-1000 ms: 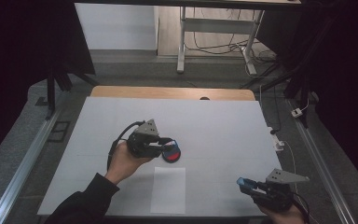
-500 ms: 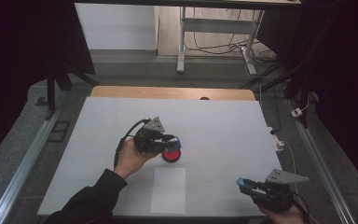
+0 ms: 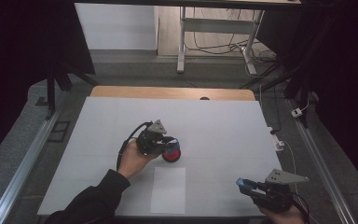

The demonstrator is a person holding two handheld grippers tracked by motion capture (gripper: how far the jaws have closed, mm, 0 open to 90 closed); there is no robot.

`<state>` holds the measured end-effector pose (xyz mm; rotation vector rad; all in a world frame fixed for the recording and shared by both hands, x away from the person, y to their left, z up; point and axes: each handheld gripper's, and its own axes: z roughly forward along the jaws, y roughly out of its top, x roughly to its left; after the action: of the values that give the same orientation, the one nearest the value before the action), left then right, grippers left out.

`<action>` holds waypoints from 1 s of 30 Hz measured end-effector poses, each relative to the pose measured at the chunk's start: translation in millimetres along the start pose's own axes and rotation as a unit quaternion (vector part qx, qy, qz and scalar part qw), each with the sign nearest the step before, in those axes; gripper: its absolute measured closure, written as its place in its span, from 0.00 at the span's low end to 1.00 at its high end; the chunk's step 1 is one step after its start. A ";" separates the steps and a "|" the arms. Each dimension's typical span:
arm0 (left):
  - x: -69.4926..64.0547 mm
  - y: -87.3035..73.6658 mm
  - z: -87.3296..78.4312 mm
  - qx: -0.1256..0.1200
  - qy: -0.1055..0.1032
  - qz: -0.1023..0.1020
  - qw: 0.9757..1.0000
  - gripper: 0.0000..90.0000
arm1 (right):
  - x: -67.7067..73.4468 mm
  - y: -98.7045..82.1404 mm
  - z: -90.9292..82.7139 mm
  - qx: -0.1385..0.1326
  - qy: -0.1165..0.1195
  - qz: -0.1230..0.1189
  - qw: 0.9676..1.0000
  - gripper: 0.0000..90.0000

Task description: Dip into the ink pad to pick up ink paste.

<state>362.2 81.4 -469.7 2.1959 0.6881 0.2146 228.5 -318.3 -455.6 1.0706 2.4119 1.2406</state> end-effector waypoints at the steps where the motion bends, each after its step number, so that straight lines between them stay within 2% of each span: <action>1: 0.9 -0.9 1.6 0.001 0.001 -0.002 1.000 0.78 | 0.0 0.0 0.0 0.000 0.000 0.000 1.000 0.76; 17: 7.1 -7.8 14.9 0.016 0.007 -0.010 1.000 0.78 | 0.8 -0.1 0.8 0.002 0.001 -0.003 1.000 0.76; 30: 9.0 -10.3 19.6 0.024 0.011 -0.015 1.000 0.78 | 1.3 0.1 1.3 0.006 0.001 -0.008 1.000 0.76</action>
<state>372.8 78.9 -491.0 2.2297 0.7445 0.2090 228.3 -316.6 -456.2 1.0516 2.4287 1.2245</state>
